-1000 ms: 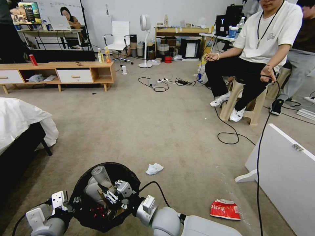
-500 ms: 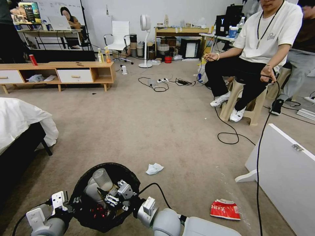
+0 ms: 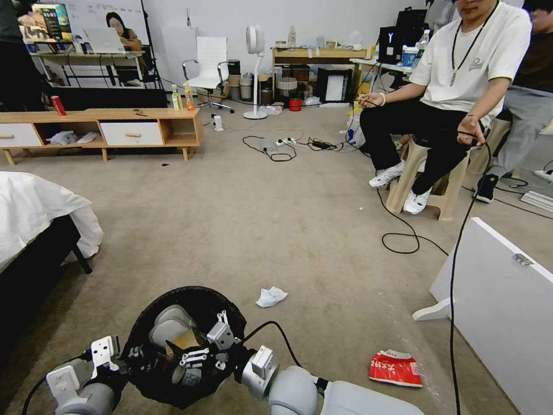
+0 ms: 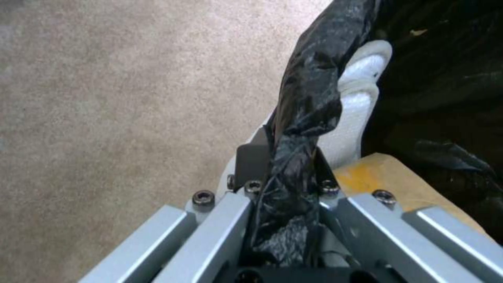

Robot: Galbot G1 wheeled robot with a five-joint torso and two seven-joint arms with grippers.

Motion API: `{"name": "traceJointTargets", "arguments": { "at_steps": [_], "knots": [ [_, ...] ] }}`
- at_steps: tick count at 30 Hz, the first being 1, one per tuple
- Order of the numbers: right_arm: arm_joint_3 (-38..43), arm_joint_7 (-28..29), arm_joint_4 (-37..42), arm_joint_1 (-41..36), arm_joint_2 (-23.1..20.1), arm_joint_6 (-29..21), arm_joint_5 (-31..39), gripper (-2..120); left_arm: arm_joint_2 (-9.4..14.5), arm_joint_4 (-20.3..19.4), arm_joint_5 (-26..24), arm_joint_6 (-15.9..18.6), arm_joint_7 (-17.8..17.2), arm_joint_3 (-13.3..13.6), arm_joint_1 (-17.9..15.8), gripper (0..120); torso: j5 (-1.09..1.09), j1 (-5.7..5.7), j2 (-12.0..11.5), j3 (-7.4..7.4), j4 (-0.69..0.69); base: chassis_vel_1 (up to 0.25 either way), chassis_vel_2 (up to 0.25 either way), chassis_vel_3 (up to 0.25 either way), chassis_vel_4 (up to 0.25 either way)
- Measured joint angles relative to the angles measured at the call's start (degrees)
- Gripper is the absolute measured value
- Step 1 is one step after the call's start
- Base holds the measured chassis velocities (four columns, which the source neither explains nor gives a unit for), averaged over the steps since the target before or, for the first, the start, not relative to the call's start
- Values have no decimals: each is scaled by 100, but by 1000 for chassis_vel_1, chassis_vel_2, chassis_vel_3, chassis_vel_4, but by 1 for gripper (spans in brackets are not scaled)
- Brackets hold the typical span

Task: Pick up the trash bin and place the garbage on the floor into it.

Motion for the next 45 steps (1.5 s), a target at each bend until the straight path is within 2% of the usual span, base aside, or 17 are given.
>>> {"name": "traceJointTargets", "arguments": {
  "at_steps": [5,14,19,23,25,26,31,32,35,37,41,45],
  "knots": [
    [278,78,133,65,7,-4,85,100,6,-2,0,0,2,-9,2,2,0,0,0,0,0,0,0,0,0],
    [1452,108,661,291,-143,-94,456,100,30,31,0,0,6,-21,-4,2,0,0,0,0,0,0,0,0,0],
    [2506,152,1233,270,-513,-261,811,100,43,57,2,0,7,-24,3,2,1,0,0,0,0,0,0,0,0],
    [2897,179,1432,211,-694,-330,922,100,48,57,3,0,6,-26,4,2,1,0,0,0,-3,0,0,0,0],
    [3457,300,1745,82,-1021,-376,1074,100,56,52,6,0,6,-44,23,2,1,0,0,0,-2,0,0,0,0],
    [3457,300,1745,82,-1021,-376,1074,100,56,52,6,0,6,-44,23,2,1,0,0,0,-2,0,0,0,0],
    [4467,539,2110,-424,-1318,-428,1106,100,16,-2,59,-29,56,-113,82,2,2,0,0,0,2,0,0,0,0],
    [4467,539,2110,-424,-1318,-428,1106,100,16,-2,59,-29,56,-113,82,2,2,0,0,0,2,0,0,0,0],
    [5313,801,2457,-1090,-1411,-487,1053,100,-5,-35,74,-55,77,-159,113,2,1,0,0,-1,-3,0,0,0,0],
    [5547,897,2529,-1279,-1415,-497,1007,100,-23,-65,76,-64,82,-187,143,2,2,0,1,-1,-4,0,0,0,0],
    [6080,1148,2733,-1769,-1401,-503,790,100,-98,-154,152,-103,95,-254,213,2,2,0,1,-1,3,0,0,0,0],
    [6747,1279,3123,-2561,-1365,-570,424,100,-144,-180,245,-137,145,-231,260,2,1,0,2,-1,-2,0,0,0,0]
  ]
}}
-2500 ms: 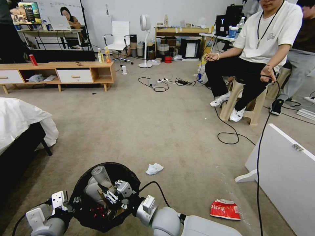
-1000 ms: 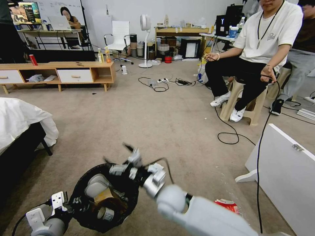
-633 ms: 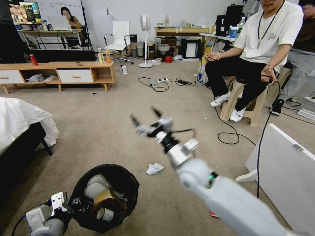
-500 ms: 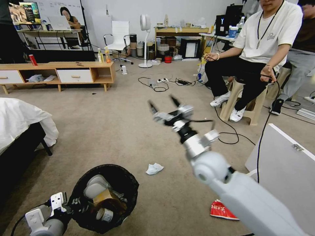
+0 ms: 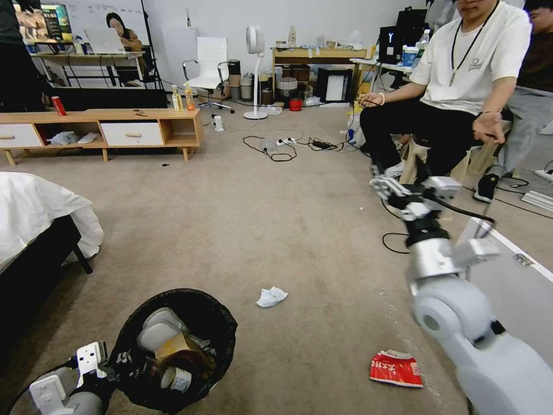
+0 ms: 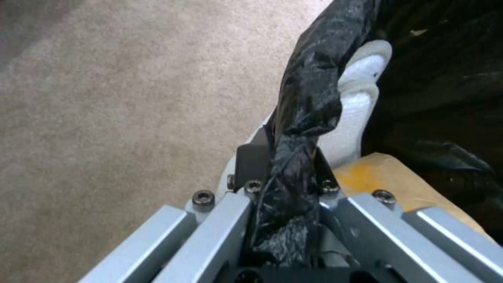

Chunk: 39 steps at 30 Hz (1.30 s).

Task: Pick up the trash bin and place the garbage on the floor into it.

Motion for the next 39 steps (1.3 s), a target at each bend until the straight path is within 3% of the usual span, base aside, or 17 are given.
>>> {"name": "traceJointTargets", "arguments": {
  "at_steps": [7,13,22,39],
  "knots": [
    [366,-16,295,-1088,173,85,-688,100,-8,-7,44,-14,35,29,19,2,0,0,0,0,2,0,0,0,0],
    [649,25,434,-1911,572,190,-1460,100,-25,-7,45,-24,43,44,21,2,0,0,0,0,2,0,0,0,0],
    [838,0,390,-2289,908,306,-2283,100,-80,7,141,-100,130,98,18,2,-1,0,-1,1,2,0,0,0,0],
    [619,4,215,-2308,1187,386,-2455,100,-141,27,290,-128,229,86,50,2,0,0,-2,1,2,-12,-14,-9,-11]
  ]
}}
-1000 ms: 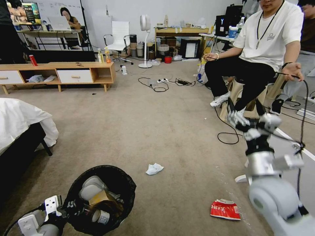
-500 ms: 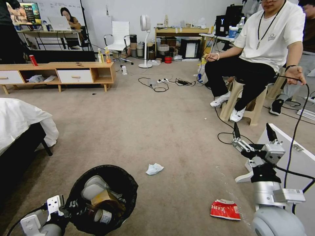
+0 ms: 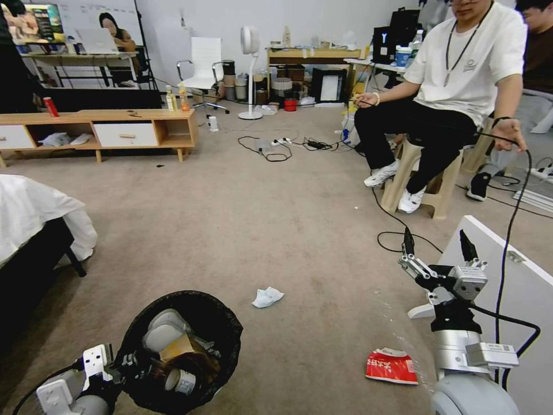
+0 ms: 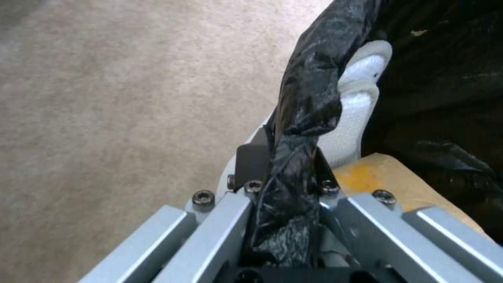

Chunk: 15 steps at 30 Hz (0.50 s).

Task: Pick up the trash bin and place the garbage on the floor into it.

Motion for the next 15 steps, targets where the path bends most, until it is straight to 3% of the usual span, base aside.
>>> {"name": "traceJointTargets", "arguments": {
  "at_steps": [15],
  "knots": [
    [-60,-11,-100,69,6,28,-2,100,12,47,-15,-7,5,-10,-20,2,0,0,0,0,-3,-92,-88,-91,-85]
  ]
}}
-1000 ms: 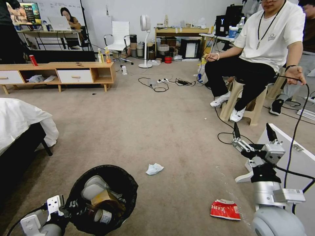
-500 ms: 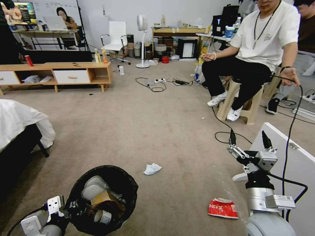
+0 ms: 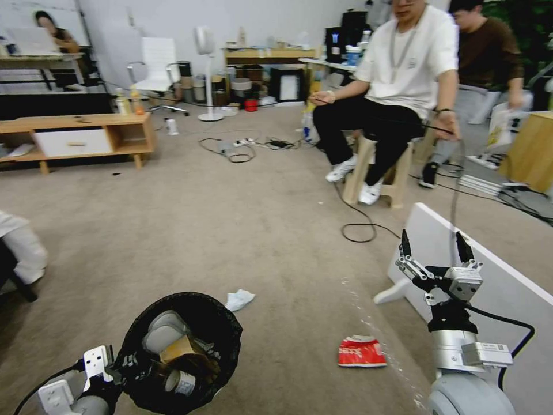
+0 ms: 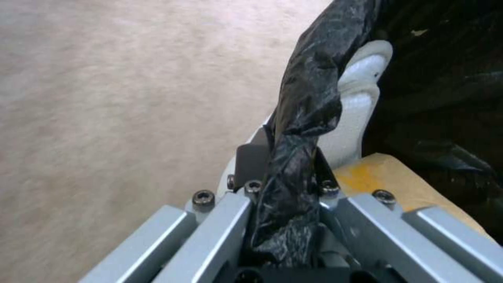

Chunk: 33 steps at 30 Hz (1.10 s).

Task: Pick up the trash bin and place the garbage on the floor into it.

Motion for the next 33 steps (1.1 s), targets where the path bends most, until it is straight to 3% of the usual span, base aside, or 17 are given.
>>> {"name": "traceJointTargets", "arguments": {
  "at_steps": [8,33],
  "knots": [
    [-74,-122,-53,15,15,39,-7,100,11,0,-51,-8,-15,-40,12,2,0,0,0,0,6,-49,-52,-54,-43],
    [-292,-456,-231,52,49,268,-127,100,-20,-114,-114,-9,-44,-123,93,2,0,0,0,0,3,0,0,0,0]
  ]
}}
